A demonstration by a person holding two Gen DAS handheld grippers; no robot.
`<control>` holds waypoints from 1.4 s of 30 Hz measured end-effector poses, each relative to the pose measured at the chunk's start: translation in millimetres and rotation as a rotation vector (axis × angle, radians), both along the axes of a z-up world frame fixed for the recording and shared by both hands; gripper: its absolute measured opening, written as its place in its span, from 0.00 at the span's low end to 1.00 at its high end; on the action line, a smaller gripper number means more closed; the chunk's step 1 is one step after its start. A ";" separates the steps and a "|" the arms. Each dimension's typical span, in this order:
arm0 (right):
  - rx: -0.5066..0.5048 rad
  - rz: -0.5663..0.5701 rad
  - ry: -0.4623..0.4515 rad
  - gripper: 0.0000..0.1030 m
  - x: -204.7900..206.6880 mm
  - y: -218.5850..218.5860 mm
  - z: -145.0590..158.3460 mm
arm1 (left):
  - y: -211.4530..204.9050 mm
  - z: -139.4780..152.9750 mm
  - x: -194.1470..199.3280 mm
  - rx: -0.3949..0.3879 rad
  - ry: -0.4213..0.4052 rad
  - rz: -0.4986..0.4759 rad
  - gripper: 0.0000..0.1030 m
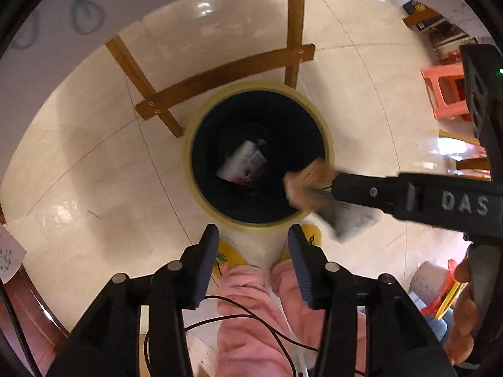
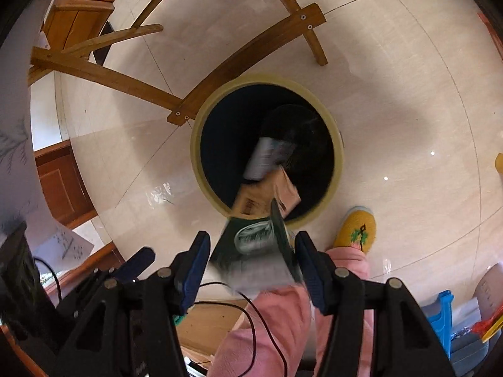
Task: Collect trash
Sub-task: 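Open both tools over the bin to drop the box and carton, then raise both tools back up over the table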
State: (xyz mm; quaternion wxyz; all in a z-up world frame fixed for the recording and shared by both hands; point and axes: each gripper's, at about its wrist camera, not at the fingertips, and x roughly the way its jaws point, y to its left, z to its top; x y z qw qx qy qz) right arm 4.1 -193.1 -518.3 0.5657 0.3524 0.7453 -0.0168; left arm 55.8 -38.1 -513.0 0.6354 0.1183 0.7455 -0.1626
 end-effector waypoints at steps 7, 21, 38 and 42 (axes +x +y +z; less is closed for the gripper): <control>-0.022 0.034 -0.031 0.55 1.7 6.2 12.1 | 14.6 17.8 3.8 -0.009 -0.041 0.051 0.43; -0.081 0.099 -0.153 0.55 -7.0 10.4 92.0 | 26.3 107.9 -11.0 -0.047 -0.191 0.087 0.43; -0.090 0.141 -0.387 0.55 -18.4 -0.4 260.4 | 28.3 289.8 -31.5 -0.175 -0.340 0.128 0.54; -0.102 0.173 -0.458 0.55 -17.7 0.2 305.1 | 32.8 335.9 -31.9 -0.219 -0.375 0.139 0.62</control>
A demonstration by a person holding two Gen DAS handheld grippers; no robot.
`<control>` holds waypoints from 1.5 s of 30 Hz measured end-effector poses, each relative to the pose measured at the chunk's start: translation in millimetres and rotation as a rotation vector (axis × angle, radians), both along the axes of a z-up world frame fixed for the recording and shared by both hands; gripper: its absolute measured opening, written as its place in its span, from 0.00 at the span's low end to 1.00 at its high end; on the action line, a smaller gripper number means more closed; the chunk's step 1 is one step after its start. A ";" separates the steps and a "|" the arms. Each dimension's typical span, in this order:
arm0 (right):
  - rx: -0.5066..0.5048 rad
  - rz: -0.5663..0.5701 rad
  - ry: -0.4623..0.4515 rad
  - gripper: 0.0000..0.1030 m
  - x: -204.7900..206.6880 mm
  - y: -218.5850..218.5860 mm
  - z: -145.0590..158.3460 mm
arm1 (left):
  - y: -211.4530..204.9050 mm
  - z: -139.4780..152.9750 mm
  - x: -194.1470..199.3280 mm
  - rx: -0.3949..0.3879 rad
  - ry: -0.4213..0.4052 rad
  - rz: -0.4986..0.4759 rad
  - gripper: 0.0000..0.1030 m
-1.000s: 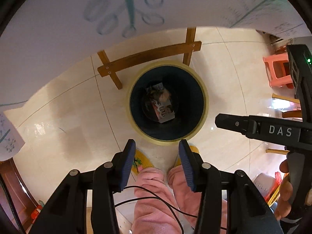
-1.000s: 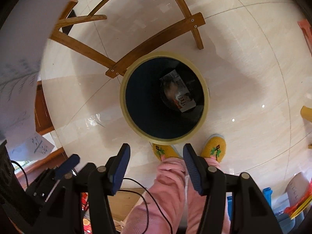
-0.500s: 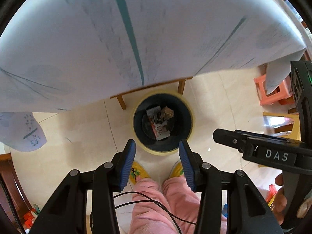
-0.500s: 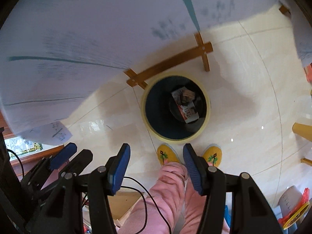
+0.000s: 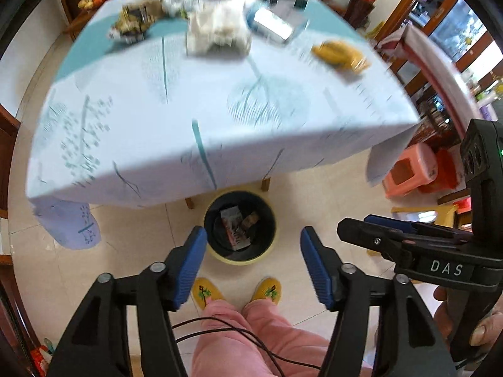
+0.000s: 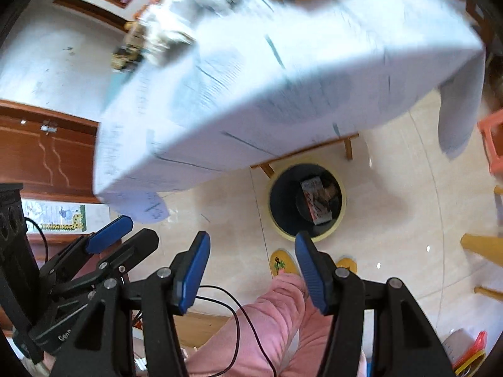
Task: Collect trash
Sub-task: 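Raise both tools back up over the table, then grasp the white paper bag with the left tool while the right grasps the yellow packet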
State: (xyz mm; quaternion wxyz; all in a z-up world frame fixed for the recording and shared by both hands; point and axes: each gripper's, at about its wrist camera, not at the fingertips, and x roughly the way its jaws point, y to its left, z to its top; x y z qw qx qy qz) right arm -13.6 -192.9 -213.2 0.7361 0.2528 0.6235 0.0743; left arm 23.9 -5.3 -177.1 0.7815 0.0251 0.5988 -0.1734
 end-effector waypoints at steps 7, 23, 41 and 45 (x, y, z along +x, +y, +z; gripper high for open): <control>-0.025 0.054 -0.161 0.55 2.6 6.6 73.9 | 2.3 73.8 1.0 -0.045 -0.104 0.017 0.66; -0.141 0.112 -0.388 0.55 38.7 -19.1 159.9 | 7.7 162.3 49.5 -0.083 -0.211 0.106 0.72; -0.475 0.189 -0.233 0.72 160.4 -58.0 61.3 | -33.7 63.7 210.7 -0.007 -0.040 -0.010 0.85; -0.499 0.213 -0.185 0.72 187.0 -57.1 35.8 | -47.0 36.6 245.7 0.045 0.008 -0.014 0.86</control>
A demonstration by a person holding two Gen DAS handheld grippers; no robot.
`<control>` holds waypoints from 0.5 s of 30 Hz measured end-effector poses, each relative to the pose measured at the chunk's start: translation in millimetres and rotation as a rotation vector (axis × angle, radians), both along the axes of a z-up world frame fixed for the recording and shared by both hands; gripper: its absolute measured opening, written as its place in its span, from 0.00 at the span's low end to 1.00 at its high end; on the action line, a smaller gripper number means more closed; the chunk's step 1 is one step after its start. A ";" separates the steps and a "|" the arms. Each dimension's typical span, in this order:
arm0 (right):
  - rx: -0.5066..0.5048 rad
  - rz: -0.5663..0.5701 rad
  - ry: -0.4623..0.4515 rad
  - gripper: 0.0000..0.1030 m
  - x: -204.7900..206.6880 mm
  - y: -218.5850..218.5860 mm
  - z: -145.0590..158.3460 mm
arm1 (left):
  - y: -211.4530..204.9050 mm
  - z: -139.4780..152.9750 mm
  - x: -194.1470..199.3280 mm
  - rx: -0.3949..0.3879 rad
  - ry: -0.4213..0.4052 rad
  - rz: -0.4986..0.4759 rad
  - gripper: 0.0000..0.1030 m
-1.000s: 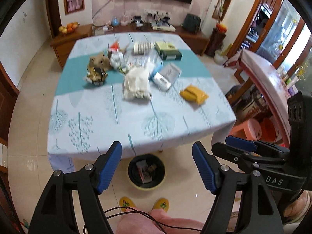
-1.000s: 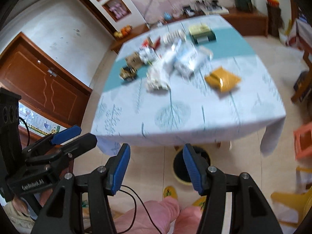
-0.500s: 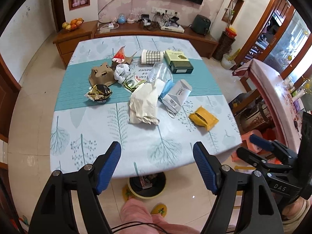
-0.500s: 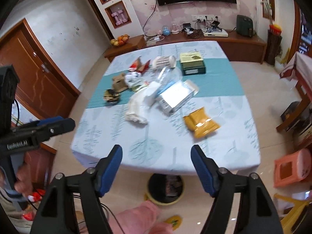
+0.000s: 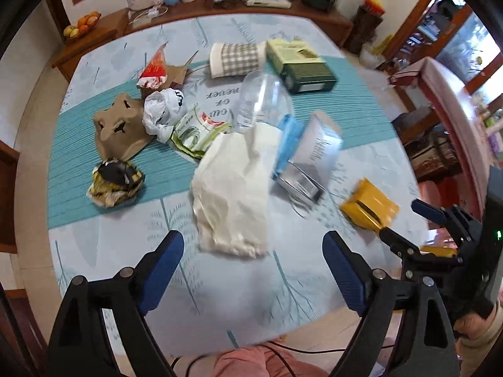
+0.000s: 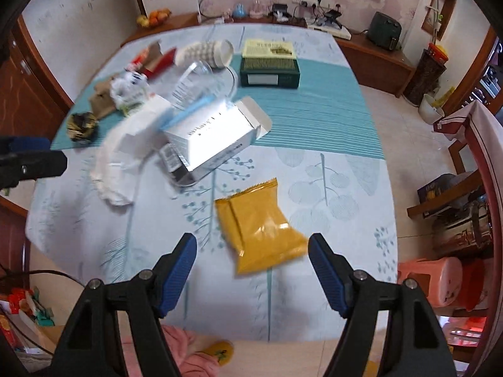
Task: Collect trash
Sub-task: 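Grasp the white paper bag with the left tool while the right grasps the yellow packet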
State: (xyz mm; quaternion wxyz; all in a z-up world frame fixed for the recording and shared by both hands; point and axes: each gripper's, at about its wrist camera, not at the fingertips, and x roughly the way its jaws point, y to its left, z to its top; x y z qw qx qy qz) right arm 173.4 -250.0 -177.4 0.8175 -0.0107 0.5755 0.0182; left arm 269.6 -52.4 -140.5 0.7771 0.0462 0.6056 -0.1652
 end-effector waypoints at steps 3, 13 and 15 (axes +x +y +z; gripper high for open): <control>-0.015 0.001 0.028 0.72 14.5 1.0 -15.0 | -7.6 -18.9 21.4 0.035 0.032 0.005 0.86; -0.031 -0.034 0.085 0.58 24.8 -2.0 -36.9 | -11.0 -65.7 52.7 0.119 0.110 0.037 0.73; -0.027 -0.036 0.092 0.49 24.0 -1.6 -39.5 | -8.8 -70.4 54.9 0.110 0.124 0.050 0.65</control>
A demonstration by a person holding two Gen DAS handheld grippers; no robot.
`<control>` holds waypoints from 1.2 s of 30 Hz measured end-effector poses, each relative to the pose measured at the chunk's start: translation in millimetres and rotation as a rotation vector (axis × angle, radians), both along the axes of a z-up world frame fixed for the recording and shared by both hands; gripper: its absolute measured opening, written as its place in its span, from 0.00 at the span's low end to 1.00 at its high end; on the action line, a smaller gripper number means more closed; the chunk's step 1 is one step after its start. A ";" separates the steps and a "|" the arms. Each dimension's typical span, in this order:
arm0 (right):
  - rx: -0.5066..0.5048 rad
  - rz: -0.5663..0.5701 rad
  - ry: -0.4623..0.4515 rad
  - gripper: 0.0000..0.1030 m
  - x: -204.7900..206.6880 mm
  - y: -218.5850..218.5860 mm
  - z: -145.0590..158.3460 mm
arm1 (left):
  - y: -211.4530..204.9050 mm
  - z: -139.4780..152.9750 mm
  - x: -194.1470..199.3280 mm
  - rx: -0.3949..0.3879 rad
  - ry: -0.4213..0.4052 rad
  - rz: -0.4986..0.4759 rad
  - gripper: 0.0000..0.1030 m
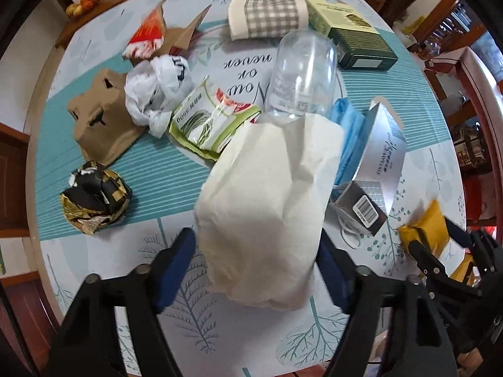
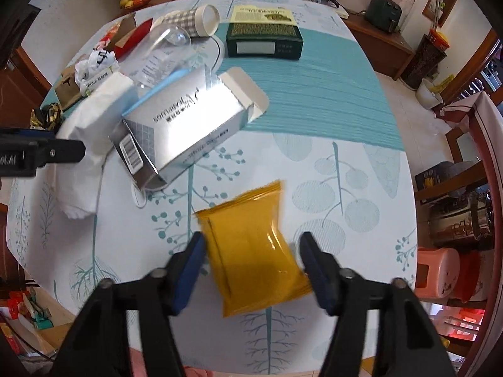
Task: Collect trash
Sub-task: 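Grasp the white paper bag with the left tool while the right grasps the yellow packet, then carry the paper bag and yellow packet with both tools to the bin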
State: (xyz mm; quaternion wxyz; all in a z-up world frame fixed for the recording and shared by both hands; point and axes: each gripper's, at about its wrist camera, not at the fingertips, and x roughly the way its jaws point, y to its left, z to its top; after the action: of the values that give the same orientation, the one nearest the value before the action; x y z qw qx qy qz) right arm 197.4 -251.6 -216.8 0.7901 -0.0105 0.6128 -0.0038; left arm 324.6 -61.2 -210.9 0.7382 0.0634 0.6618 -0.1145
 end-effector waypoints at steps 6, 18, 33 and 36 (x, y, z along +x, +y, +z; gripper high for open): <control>0.033 -0.017 0.004 0.35 -4.5 -1.2 0.0 | 6.6 0.6 0.5 -0.035 -0.025 0.033 0.44; 0.192 -0.130 -0.065 0.21 -34.4 -7.9 27.8 | 29.5 40.9 -38.3 -0.121 -0.098 0.070 0.35; 0.394 -0.098 -0.210 0.19 -122.8 2.8 106.9 | 29.2 123.9 -167.7 -0.225 -0.230 0.063 0.35; 0.419 -0.055 -0.229 0.19 -145.2 8.2 119.1 | 33.2 134.1 -200.8 -0.247 -0.252 0.076 0.35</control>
State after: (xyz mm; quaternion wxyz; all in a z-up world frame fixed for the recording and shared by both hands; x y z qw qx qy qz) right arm 52.2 -243.4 -97.7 0.8390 0.1710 0.5067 0.1008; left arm 123.7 -28.0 -76.8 0.8213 -0.0391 0.5467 -0.1581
